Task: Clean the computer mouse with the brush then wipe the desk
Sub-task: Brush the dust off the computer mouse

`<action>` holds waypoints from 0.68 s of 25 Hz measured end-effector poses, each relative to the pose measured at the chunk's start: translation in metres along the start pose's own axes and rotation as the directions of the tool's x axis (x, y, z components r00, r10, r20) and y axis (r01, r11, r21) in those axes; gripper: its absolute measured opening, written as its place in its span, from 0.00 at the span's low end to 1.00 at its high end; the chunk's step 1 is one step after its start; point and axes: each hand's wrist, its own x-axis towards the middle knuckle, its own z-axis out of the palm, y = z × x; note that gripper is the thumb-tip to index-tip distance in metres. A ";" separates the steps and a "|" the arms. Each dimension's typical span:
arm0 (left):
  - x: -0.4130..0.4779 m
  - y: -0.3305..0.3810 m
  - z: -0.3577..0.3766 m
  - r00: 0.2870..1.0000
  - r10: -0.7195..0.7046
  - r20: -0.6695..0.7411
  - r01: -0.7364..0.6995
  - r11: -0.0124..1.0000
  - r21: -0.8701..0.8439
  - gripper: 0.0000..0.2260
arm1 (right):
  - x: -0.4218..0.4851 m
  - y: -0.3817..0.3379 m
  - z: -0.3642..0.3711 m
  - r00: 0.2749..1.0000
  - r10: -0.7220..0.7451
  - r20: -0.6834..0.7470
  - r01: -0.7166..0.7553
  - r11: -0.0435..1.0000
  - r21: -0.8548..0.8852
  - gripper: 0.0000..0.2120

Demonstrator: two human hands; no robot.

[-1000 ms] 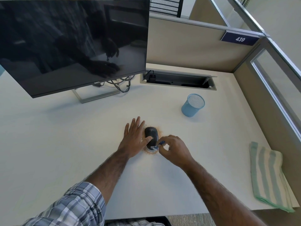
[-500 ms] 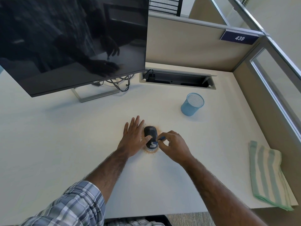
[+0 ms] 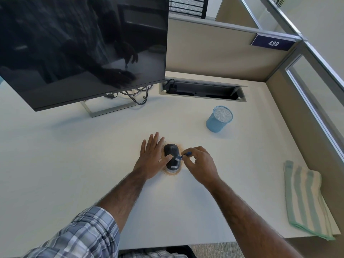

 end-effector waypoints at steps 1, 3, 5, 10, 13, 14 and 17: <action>0.000 0.000 0.001 1.000 0.000 0.000 0.000 1.000 0.006 0.47 | 0.001 -0.001 0.000 1.000 0.005 0.002 -0.005 1.000 -0.003 0.06; 0.001 -0.001 0.001 1.000 0.002 -0.005 -0.002 1.000 0.015 0.47 | 0.004 0.000 -0.001 0.999 0.031 0.028 -0.030 0.999 -0.041 0.05; 0.001 -0.002 0.002 1.000 0.003 -0.003 -0.003 1.000 0.008 0.47 | 0.006 0.000 -0.002 0.999 0.046 0.014 -0.045 0.998 -0.041 0.05; 0.002 -0.003 0.003 1.000 0.000 0.002 0.000 1.000 0.008 0.44 | 0.009 -0.002 0.001 0.998 0.063 0.026 -0.061 0.996 -0.057 0.06; 0.001 -0.002 0.002 1.000 0.000 0.001 0.000 1.000 0.007 0.45 | 0.010 -0.001 0.003 0.996 0.090 0.002 -0.090 0.995 -0.050 0.06; 0.001 -0.002 0.002 1.000 0.001 -0.001 -0.001 1.000 0.004 0.46 | 0.011 -0.001 0.002 0.996 0.090 -0.014 -0.090 0.996 -0.027 0.07; 0.000 -0.001 0.002 1.000 0.005 -0.004 -0.005 1.000 0.003 0.46 | 0.013 0.000 0.003 0.994 0.110 0.020 -0.109 0.992 -0.062 0.07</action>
